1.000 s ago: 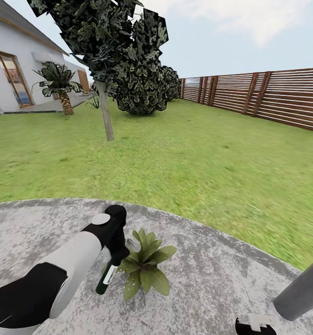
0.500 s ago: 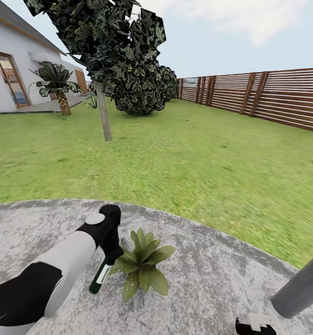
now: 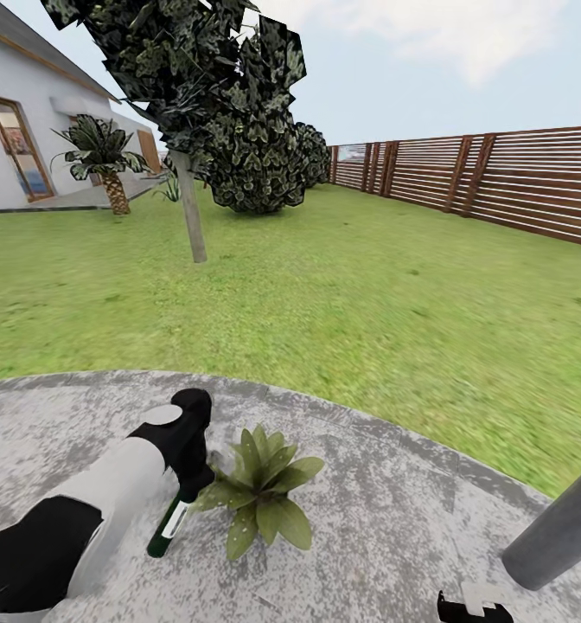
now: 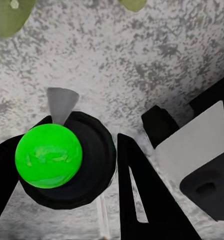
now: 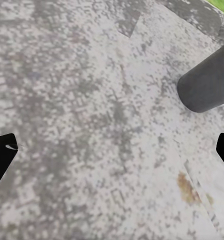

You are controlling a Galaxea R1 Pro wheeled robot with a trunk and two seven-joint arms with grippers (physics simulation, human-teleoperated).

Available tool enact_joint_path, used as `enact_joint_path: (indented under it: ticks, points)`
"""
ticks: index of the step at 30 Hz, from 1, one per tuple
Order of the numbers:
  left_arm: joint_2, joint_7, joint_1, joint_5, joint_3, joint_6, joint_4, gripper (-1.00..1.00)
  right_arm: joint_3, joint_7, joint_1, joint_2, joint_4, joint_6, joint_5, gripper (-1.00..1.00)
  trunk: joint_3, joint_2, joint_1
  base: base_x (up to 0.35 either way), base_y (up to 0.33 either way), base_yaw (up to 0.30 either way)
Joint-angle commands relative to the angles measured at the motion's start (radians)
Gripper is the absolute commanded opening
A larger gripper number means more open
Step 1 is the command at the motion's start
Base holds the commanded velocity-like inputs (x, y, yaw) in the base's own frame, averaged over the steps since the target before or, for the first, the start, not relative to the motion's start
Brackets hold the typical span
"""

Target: Pick up the pesticide atomizer in the garden and spray insectifuge to fully cover both potted plants in the garden.

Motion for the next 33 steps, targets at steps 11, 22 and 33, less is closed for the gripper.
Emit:
enact_joint_path:
  ticks: [11, 22, 33]
  points:
    - [-0.109, -0.011, 0.001, -0.016, -0.008, 0.015, 0.003, -1.00, -0.007, -0.005, -0.001, 0.000, 0.002, -0.004, 0.011, 1.00, -0.001, 0.000, 0.000, 0.000, 0.000, 0.000]
    - [0.002, -0.011, 0.009, -0.028, -0.014, 0.006, 0.008, -1.00, -0.007, -0.005, -0.001, 0.000, 0.002, -0.004, 0.011, 1.00, -0.001, 0.000, 0.000, 0.000, 0.000, 0.000]
    - [-0.080, -0.011, 0.077, -0.027, -0.009, 0.012, -0.008, -1.00, -0.007, -0.005, -0.001, 0.000, 0.002, -0.004, 0.012, 1.00, -0.001, 0.000, 0.000, 0.000, 0.000, 0.000]
